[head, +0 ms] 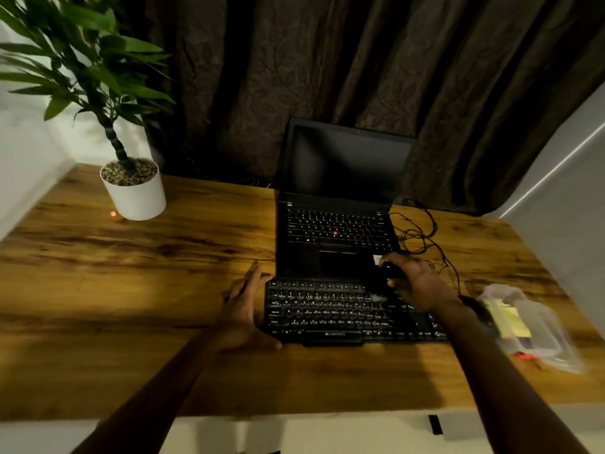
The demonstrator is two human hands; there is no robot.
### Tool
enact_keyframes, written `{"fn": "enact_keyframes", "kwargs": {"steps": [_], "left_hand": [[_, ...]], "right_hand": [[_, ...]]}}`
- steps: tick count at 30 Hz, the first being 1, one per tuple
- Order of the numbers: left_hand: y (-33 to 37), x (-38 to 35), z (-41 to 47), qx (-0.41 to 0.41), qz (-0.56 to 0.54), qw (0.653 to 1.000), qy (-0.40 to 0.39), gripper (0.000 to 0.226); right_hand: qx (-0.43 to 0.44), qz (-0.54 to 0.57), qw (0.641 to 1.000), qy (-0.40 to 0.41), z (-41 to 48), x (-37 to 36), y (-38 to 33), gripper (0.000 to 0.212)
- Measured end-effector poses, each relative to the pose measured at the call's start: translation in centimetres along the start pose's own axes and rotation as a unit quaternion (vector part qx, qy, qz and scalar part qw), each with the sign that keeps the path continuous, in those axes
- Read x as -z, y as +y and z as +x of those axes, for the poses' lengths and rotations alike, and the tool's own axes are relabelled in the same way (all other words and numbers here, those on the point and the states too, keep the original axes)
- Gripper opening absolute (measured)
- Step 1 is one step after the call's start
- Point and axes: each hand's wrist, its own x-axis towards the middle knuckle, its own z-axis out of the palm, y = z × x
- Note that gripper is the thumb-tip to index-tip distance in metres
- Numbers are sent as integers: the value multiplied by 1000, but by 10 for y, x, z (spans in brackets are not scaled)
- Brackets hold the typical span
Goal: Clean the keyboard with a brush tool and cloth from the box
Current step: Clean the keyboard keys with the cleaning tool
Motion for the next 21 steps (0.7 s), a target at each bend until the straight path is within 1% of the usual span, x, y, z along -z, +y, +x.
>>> {"fn": "enact_keyframes", "kwargs": {"steps": [2,4,6,8,10,13,18,21], "left_hand": [[1,0,0,0,-2,1000,-3,152],[2,1,-1,2,-3,1000,-6,151],[3,1,0,2,-1,1000,-10,150],[3,1,0,3,6,1000,-11,155],[3,1,-1,5,8,1000,-13,156],[4,2,-1,8,14,1000,-11,153],[2,0,0,9,24,1000,-8,154],[2,1,0,8,21,1000,-9,155]], "right_hand": [[12,33,999,-15,1,-9,-9,56],[22,26,999,-15,3,-13,-14,62],[23,24,999,-12,4,-9,-11,58],[10,18,1000,-16,1,-3,-3,55],[-11,-10,1000,-14,-2,1,8,59],[-14,-28,999,-5,-5,0,11,61],[3,19,1000,-7,-2,-11,-15,63],[18,58,998,-10,1,-11,-20,60]]}}
